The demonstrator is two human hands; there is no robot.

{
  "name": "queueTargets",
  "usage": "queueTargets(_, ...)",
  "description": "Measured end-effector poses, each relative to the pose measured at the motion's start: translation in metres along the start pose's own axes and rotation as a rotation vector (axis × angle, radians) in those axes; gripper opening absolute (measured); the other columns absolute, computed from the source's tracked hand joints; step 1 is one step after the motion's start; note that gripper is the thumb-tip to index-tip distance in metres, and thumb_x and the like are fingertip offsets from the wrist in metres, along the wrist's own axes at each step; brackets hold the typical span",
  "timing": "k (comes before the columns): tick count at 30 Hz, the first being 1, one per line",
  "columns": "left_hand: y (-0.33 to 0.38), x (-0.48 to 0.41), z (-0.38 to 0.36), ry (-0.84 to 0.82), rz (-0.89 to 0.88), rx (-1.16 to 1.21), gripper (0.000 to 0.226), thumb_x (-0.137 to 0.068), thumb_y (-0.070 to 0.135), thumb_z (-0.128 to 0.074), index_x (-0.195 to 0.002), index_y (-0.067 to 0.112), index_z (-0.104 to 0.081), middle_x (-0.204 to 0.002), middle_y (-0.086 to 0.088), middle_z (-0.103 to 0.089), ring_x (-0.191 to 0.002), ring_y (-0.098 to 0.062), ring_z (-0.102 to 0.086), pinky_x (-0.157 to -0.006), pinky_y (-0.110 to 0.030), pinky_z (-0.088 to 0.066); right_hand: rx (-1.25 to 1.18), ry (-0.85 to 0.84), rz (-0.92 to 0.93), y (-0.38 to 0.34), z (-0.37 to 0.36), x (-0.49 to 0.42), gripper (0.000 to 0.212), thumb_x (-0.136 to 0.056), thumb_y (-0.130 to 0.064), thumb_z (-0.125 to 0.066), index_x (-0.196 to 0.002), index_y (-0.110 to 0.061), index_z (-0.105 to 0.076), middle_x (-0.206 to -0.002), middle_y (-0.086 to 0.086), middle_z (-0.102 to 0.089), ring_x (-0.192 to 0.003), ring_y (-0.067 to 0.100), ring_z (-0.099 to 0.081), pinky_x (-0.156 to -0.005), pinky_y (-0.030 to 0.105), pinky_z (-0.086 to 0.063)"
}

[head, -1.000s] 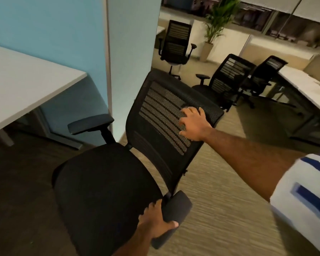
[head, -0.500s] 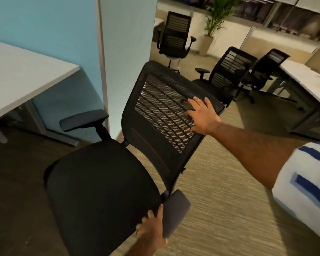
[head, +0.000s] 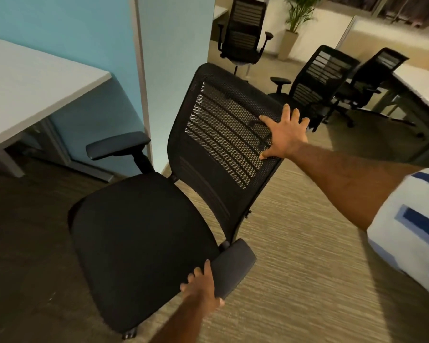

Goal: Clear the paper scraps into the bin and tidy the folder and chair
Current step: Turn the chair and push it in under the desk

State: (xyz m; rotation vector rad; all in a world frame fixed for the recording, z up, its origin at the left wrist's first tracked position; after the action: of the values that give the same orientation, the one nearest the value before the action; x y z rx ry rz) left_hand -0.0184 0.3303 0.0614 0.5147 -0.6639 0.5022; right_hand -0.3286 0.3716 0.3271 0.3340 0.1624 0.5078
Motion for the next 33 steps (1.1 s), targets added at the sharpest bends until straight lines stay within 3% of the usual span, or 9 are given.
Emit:
queueTargets(6, -0.014, 0.002, -0.001, -0.052, 0.016, -0.03, 0.116, -0.078, 0.053, -0.072, -0.155, 0.026, 0.01, -0.153, -0.011, -0.023, -0.14, -0.031, -0.029, -0.106, -0.052, -0.033, 0.003, 0.047, -0.041, -0.005, 0.003, 0.019, 0.121, -0.048, -0.071, -0.079, -0.148, -0.043, -0.017, -0.156, 0.027, -0.013, -0.137, 0.051, -0.023, -0.11, 0.065, -0.022)
queueTargets(18, -0.083, 0.031, 0.01, -0.1, -0.082, -0.139, 0.112, -0.08, 0.048, -0.071, -0.155, 0.026, 0.009, -0.159, -0.016, -0.018, -0.143, -0.034, -0.025, -0.111, -0.055, -0.028, -0.114, 0.033, -0.117, -0.02, 0.019, 0.071, 0.101, -0.063, -0.058, -0.08, -0.147, -0.03, -0.032, -0.155, 0.029, -0.019, -0.137, 0.053, -0.024, -0.115, 0.06, -0.022)
queueTargets(28, -0.161, 0.06, 0.009, -0.082, -0.075, -0.125, 0.113, -0.077, 0.046, -0.075, -0.155, 0.029, 0.006, -0.156, -0.011, -0.022, -0.142, -0.032, -0.027, -0.114, -0.056, -0.027, -0.094, 0.009, -0.019, -0.076, 0.049, 0.104, 0.102, -0.063, -0.064, -0.076, -0.148, -0.03, -0.031, -0.156, 0.026, -0.02, -0.138, 0.05, -0.025, -0.115, 0.059, -0.019)
queueTargets(33, -0.201, 0.086, 0.003, -0.051, -0.034, -0.105, 0.109, -0.081, 0.043, -0.072, -0.155, 0.03, 0.007, -0.158, -0.008, -0.019, -0.142, -0.031, -0.026, -0.113, -0.057, -0.028, -0.086, 0.048, 0.033, -0.104, 0.065, 0.126, 0.085, -0.072, -0.065, -0.066, -0.145, -0.03, -0.038, -0.153, 0.023, -0.028, -0.135, 0.046, -0.034, -0.112, 0.056, -0.026)
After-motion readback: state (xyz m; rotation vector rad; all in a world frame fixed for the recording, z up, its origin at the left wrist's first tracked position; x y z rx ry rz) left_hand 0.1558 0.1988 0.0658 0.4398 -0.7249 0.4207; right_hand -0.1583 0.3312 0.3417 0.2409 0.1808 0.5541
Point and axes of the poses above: each hand's wrist, its own x-axis away from the middle knuckle, its own z-axis out of the back of the hand, y = z × x, the point moved 1 cm from there along -x, towards the middle knuckle
